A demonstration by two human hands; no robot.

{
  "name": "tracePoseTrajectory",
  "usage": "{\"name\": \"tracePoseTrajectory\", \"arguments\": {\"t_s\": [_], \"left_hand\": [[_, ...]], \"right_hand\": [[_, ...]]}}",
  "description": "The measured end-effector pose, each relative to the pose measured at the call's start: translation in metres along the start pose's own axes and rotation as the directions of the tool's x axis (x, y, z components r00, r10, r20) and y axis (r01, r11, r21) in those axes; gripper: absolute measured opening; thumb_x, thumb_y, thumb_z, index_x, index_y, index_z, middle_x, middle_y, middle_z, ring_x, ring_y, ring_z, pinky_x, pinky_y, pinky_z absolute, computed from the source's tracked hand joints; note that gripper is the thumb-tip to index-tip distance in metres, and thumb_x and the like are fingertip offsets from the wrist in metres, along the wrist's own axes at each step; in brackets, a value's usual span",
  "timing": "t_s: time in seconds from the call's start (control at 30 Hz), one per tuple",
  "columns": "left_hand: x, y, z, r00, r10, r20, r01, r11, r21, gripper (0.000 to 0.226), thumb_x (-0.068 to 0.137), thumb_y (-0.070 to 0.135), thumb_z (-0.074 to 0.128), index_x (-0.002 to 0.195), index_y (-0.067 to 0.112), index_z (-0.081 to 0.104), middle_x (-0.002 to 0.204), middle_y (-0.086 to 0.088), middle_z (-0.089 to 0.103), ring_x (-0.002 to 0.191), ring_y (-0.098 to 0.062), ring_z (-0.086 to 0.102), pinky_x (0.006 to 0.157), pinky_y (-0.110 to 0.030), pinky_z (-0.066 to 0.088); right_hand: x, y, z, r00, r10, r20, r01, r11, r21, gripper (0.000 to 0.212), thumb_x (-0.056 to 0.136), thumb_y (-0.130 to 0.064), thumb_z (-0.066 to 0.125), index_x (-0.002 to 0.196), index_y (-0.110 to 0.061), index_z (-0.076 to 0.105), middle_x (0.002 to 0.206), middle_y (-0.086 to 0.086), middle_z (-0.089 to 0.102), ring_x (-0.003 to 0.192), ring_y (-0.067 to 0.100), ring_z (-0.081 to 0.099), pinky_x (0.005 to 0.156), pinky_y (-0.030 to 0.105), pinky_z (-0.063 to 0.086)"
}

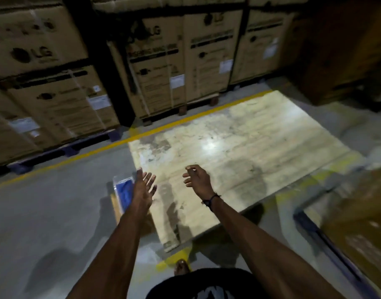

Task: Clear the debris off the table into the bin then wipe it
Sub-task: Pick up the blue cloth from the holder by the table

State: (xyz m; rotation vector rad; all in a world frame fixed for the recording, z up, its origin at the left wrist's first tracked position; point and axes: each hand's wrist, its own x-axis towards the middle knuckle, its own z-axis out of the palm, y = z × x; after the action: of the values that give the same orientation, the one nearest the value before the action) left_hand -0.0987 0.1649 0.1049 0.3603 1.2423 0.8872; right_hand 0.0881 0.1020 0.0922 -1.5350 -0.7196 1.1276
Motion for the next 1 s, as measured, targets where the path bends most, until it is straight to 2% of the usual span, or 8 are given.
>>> {"name": "tracePoseTrajectory", "arguments": {"t_s": [0.03,0.17,0.3,0.47,0.63,0.77,0.9,1.0], "left_hand": [[0.004,-0.001,0.015,0.999,-0.015,0.031,0.014,1.000,0.028,0.057,0.105,0.055,0.050,0.149,0.017,0.049,0.153,-0.001,0.056,0.134,-0.016,0.057,0.092,-0.029,0.043],[0.015,-0.013,0.085,0.990,-0.062,0.126,0.048,0.993,0.111,0.043,0.103,0.052,0.057,0.130,0.018,0.058,0.138,0.000,0.066,0.114,-0.015,0.065,0.077,-0.026,0.046],[0.014,-0.029,0.150,0.969,-0.093,0.229,0.046,0.979,0.199,0.040,0.103,0.050,0.060,0.126,0.018,0.059,0.129,0.002,0.068,0.109,-0.013,0.067,0.079,-0.027,0.048],[0.013,-0.046,0.201,0.961,-0.089,0.260,0.027,0.972,0.233,0.035,0.103,0.046,0.060,0.124,0.018,0.062,0.119,0.005,0.071,0.100,-0.009,0.069,0.079,-0.028,0.049],[0.024,-0.037,0.190,0.988,-0.037,0.150,0.006,0.980,0.201,0.019,0.103,0.035,0.063,0.117,0.022,0.065,0.112,0.005,0.071,0.095,-0.009,0.069,0.076,-0.029,0.047],[0.035,-0.021,0.129,0.998,0.064,-0.026,-0.059,0.983,0.175,0.018,0.104,0.030,0.061,0.118,0.018,0.064,0.107,0.002,0.070,0.090,-0.012,0.067,0.072,-0.029,0.047],[0.040,-0.005,0.051,0.972,0.157,-0.174,-0.118,0.969,0.218,0.016,0.106,0.027,0.057,0.118,0.017,0.062,0.109,0.000,0.069,0.087,-0.012,0.066,0.070,-0.029,0.045],[0.037,0.007,-0.005,0.942,0.196,-0.272,-0.127,0.959,0.253,0.007,0.105,0.021,0.059,0.101,0.019,0.065,0.096,-0.001,0.068,0.073,-0.009,0.062,0.057,-0.023,0.043]], "right_hand": [[0.003,-0.004,-0.010,0.999,-0.002,-0.042,0.002,1.000,0.001,0.015,0.106,-0.022,0.056,0.107,-0.011,0.066,0.085,0.007,0.072,0.062,0.016,0.065,0.059,0.026,0.052],[0.014,-0.019,-0.062,0.979,-0.028,-0.201,0.031,0.999,0.010,0.021,0.107,-0.025,0.057,0.111,-0.007,0.066,0.084,0.006,0.072,0.060,0.013,0.065,0.059,0.025,0.053],[0.020,-0.033,-0.117,0.938,-0.030,-0.346,0.041,0.999,0.024,0.022,0.107,-0.024,0.055,0.111,-0.005,0.066,0.084,0.005,0.072,0.062,0.013,0.065,0.059,0.024,0.054],[0.037,-0.044,-0.161,0.919,-0.041,-0.393,0.043,0.999,-0.004,0.022,0.107,-0.022,0.054,0.112,-0.005,0.066,0.085,0.007,0.072,0.064,0.016,0.066,0.060,0.025,0.054],[0.072,-0.044,-0.147,0.962,-0.001,-0.271,-0.008,0.999,-0.032,0.021,0.106,-0.020,0.055,0.114,-0.004,0.066,0.087,0.010,0.073,0.062,0.013,0.065,0.059,0.024,0.054],[0.094,-0.028,-0.089,0.998,0.064,-0.029,-0.066,0.993,-0.093,0.021,0.106,-0.021,0.055,0.116,-0.005,0.065,0.091,0.013,0.072,0.064,0.016,0.066,0.058,0.023,0.053],[0.094,-0.008,-0.020,0.970,0.126,0.208,-0.090,0.980,-0.175,0.025,0.107,-0.023,0.056,0.120,-0.003,0.064,0.091,0.011,0.072,0.064,0.014,0.066,0.058,0.022,0.054],[0.087,0.008,0.029,0.925,0.181,0.333,-0.105,0.967,-0.234,0.025,0.107,-0.025,0.057,0.118,-0.003,0.064,0.090,0.009,0.072,0.063,0.014,0.066,0.057,0.023,0.053]]}}
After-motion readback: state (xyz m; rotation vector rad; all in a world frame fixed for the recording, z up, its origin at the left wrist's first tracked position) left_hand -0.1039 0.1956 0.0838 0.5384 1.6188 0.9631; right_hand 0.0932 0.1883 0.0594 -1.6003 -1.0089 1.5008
